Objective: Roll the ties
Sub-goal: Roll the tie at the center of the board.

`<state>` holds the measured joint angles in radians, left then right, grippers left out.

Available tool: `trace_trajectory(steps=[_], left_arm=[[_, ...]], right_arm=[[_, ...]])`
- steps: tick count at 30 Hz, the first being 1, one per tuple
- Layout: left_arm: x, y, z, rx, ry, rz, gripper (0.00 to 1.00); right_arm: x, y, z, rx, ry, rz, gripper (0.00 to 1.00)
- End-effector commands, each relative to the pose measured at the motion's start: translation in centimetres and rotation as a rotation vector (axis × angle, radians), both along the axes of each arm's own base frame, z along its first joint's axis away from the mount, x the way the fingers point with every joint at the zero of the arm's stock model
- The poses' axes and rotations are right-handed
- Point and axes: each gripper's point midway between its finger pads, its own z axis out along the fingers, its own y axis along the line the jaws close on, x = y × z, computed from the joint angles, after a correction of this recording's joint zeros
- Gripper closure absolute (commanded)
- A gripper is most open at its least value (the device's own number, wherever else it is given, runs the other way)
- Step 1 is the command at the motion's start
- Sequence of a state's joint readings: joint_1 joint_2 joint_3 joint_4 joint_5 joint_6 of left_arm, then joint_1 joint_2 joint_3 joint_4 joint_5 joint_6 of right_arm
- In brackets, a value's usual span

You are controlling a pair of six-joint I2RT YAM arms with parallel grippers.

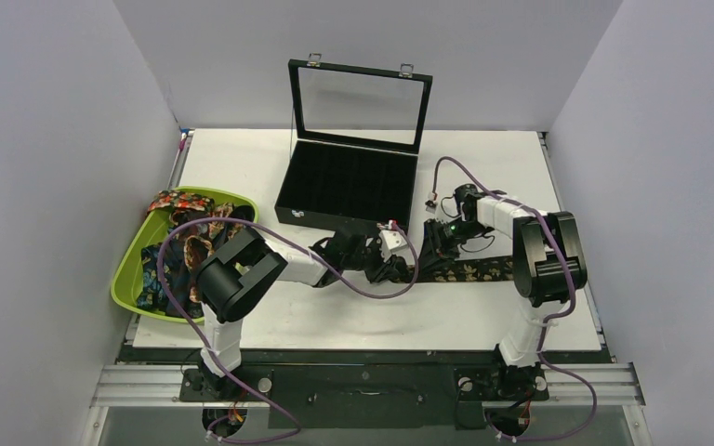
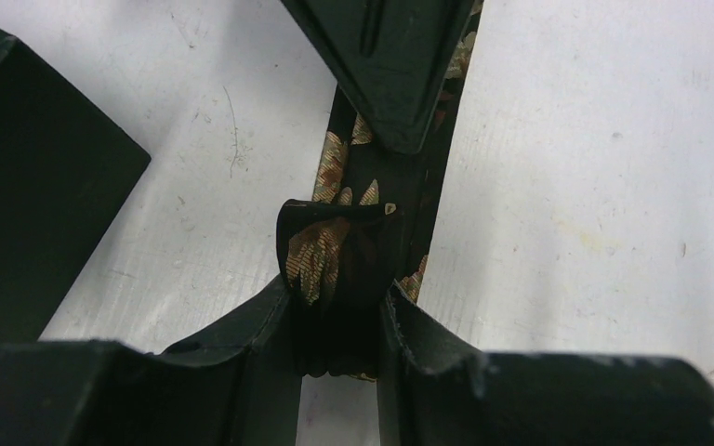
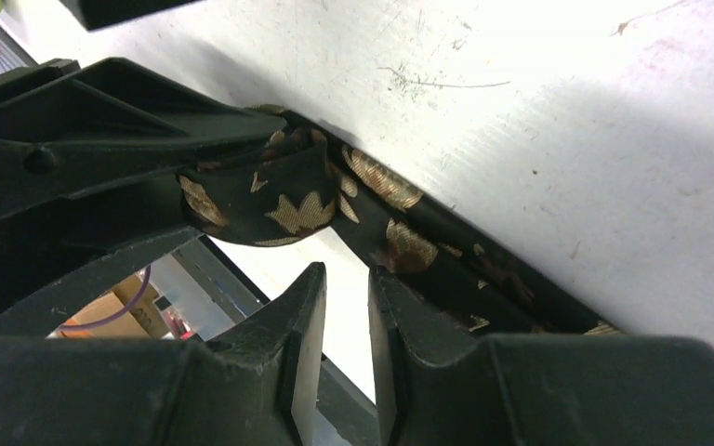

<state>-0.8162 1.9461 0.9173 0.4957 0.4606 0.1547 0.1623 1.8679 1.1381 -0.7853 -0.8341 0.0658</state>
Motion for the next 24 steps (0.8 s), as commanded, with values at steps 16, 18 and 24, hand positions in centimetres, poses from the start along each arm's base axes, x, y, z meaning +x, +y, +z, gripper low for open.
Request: trace_trajectory(steps=[16,18,24], left_arm=[[-0.5,-1.2,5.2,-0.032,-0.064,-0.176,0.78],[-0.9,-0.9,5.1,-0.016,-0.076,-0.202,0.78],[-2.4,1.5,0.8,0.162,-0.039,-0.246,0.78]], right_arm=[[0.5,-3.2,-5.6,-0.257,-0.002,0.034,0.84],[0.5,-3.4,-5.7,-0.263,-0.003,0.033,0.84],[0.6,-3.6,-5.6,-0.272,-0.018,0.023,0.84]])
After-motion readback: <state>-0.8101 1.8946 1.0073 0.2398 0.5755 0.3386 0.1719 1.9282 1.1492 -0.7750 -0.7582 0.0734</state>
